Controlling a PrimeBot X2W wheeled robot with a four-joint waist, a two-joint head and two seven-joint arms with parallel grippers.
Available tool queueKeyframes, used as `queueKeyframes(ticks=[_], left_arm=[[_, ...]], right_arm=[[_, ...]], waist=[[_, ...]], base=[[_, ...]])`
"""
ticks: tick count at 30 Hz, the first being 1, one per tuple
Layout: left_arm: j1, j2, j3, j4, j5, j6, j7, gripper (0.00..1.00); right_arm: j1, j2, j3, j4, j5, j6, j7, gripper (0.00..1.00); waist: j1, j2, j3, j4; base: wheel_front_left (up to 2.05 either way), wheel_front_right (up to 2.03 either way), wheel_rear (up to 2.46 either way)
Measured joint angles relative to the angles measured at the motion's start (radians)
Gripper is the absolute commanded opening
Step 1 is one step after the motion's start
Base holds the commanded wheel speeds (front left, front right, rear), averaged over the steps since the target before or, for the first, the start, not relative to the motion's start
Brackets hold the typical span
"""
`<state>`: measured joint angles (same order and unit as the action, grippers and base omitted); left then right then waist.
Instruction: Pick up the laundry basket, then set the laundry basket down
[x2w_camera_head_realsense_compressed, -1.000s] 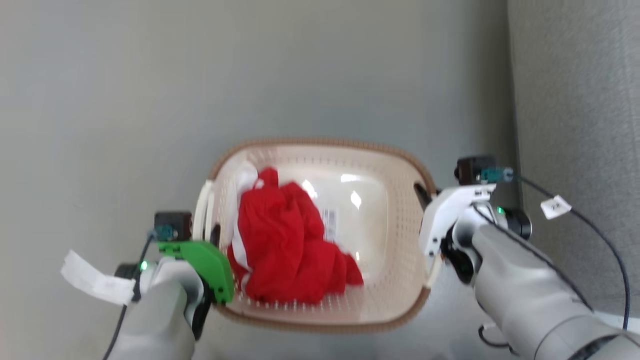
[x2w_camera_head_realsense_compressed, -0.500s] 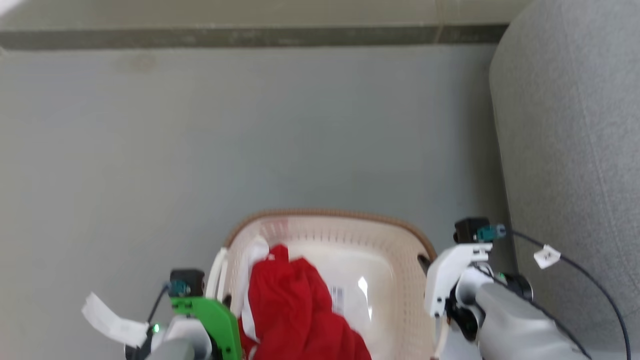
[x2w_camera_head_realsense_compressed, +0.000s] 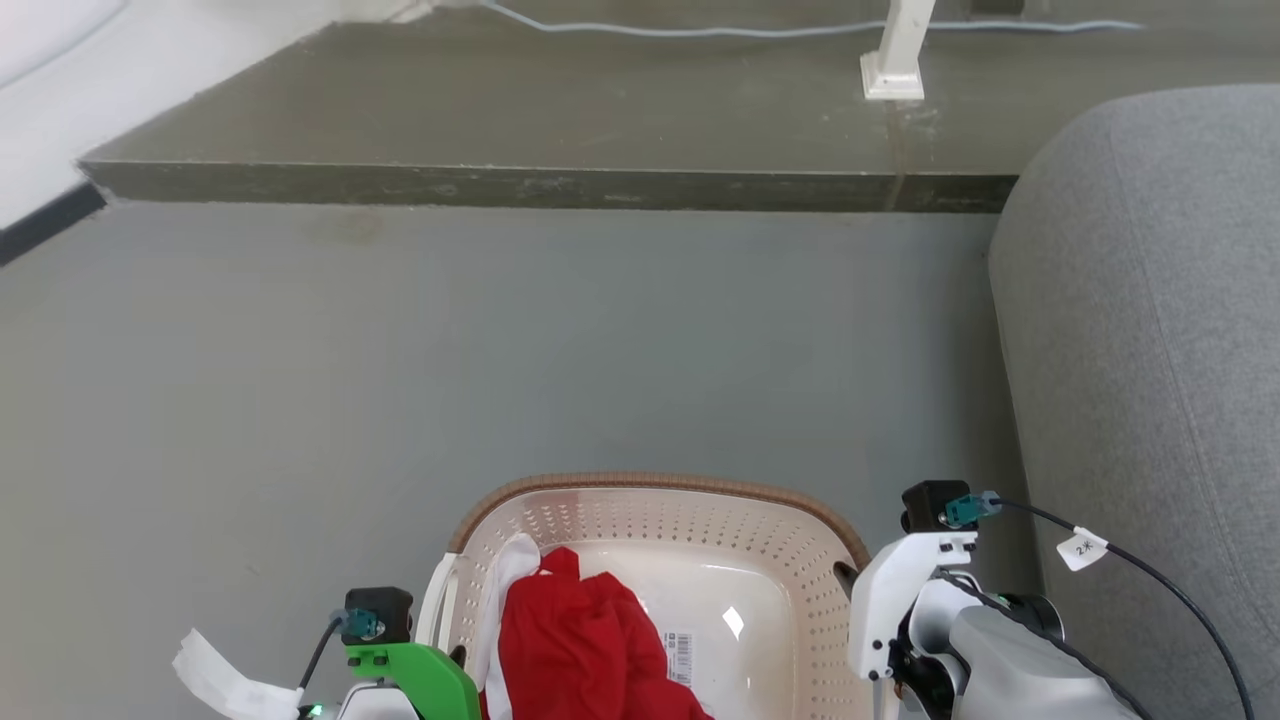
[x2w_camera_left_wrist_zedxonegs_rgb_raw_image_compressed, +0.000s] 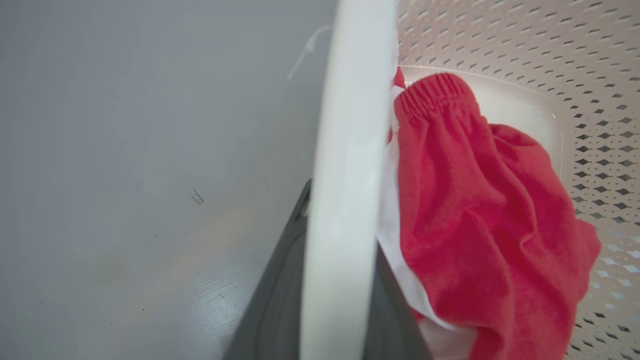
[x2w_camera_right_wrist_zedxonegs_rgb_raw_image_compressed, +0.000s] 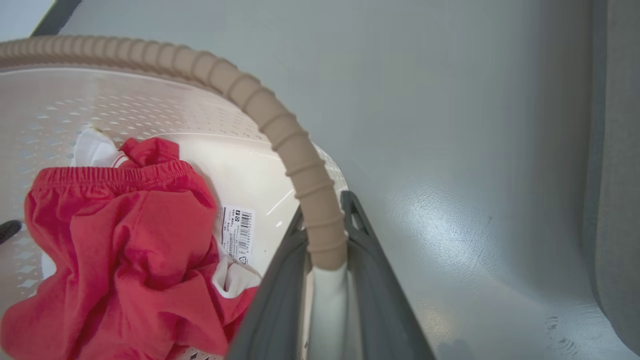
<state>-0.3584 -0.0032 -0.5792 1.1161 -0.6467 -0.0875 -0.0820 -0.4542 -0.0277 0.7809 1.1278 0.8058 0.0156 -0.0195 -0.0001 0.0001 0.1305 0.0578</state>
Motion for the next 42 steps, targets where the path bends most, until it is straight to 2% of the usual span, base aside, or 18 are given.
queueKeyframes(ticks=[15, 42], left_arm=[[0.002, 0.006, -0.036, -0.030, -0.028, 0.036, 0.004, 0.00], [-0.003, 0.015, -0.072, -0.056, -0.081, 0.074, 0.003, 0.00]], right_arm=[[-0.007, -0.007, 0.029, -0.017, 0.022, -0.026, 0.003, 0.00], [-0.053, -0.012, 0.072, -0.028, 0.067, -0.045, 0.002, 0.00]], waist=[[0.0000, 0.0000, 0.002, 0.005], [0.0000, 0.0000, 0.069, -0.008]], base=[[0.00, 0.00, 0.00], [0.00, 0.00, 0.00]])
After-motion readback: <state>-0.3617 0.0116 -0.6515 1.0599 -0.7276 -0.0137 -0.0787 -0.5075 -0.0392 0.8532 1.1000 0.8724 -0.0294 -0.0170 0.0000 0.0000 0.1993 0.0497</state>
